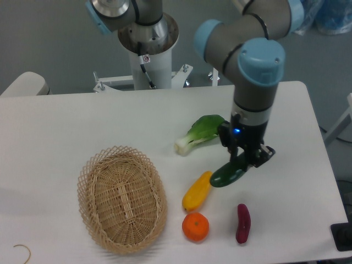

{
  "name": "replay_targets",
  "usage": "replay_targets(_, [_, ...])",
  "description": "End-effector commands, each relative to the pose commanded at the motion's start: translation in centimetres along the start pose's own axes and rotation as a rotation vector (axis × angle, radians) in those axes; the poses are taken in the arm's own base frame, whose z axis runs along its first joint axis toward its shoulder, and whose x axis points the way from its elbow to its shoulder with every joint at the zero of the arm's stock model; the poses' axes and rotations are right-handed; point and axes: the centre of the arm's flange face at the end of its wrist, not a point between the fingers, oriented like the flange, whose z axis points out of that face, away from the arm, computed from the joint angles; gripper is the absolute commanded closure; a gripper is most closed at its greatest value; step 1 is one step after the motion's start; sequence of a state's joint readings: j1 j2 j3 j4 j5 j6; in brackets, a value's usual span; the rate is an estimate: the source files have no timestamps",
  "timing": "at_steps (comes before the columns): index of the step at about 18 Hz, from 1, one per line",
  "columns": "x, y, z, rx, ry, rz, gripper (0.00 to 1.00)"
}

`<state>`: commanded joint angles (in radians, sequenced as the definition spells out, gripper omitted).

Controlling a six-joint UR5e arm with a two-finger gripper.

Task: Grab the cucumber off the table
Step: 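Lift the grasped cucumber up off the table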

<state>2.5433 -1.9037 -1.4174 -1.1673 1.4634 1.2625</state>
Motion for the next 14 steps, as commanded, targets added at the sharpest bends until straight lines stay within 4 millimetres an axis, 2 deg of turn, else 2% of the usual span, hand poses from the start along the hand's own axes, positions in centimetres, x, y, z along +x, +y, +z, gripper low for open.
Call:
replay_targets(4, [0.2,-0.2,-0.7,0.002,0.000,0.003,0.71])
replay_targets(6, [0.6,-1.0,-0.8,0.006,-0.001,0.015,0.71])
replay_targets(14, [0.7,-1.1,-0.6,0.005,0.002,0.018,0.71])
